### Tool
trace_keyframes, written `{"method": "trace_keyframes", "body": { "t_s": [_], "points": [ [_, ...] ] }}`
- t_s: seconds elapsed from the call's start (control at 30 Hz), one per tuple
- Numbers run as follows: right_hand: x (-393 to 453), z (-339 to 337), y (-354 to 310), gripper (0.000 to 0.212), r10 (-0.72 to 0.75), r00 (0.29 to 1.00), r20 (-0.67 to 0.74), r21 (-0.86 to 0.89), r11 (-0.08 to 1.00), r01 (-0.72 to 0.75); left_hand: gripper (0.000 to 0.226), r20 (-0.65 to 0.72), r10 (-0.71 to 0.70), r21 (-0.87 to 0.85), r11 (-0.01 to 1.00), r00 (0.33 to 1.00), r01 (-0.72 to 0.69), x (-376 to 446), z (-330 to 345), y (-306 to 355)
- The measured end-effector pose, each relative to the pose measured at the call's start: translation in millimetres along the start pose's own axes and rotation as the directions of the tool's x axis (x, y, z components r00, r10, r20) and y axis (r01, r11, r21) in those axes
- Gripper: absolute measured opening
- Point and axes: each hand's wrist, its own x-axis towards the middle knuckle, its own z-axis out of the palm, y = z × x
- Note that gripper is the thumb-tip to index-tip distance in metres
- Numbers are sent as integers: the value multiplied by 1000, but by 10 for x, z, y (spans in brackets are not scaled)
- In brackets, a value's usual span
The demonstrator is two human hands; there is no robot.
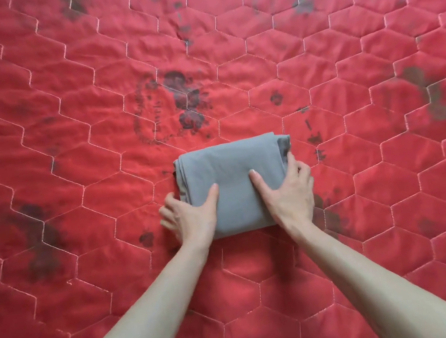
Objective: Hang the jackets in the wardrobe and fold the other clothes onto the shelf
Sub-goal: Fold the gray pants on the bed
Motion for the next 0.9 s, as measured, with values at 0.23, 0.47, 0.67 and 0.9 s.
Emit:
{"method": "trace_keyframes", "body": {
  "t_s": [0.23, 0.47, 0.67, 0.9],
  "points": [
    [121, -325, -4, 94, 184, 934, 305, 189, 950, -249, 74, 290, -118, -140, 976, 950, 164, 76, -280, 86],
    [18, -463, 83, 49, 29, 773, 633, 417, 829, -373, 43, 681, -215, -271, 814, 700, 514, 0, -546, -46],
    [-236, -572, 184, 57, -69, 766, 640, 535, 755, -379, 32, 743, -106, -343, 787, 661, 512, -235, -754, -251],
    [-612, -1227, 21, 62, -202, 849, 489, 607, 777, -164, 45, 709, 52, -436, 816, 704, 379, -856, -1150, -84]
  ]
}}
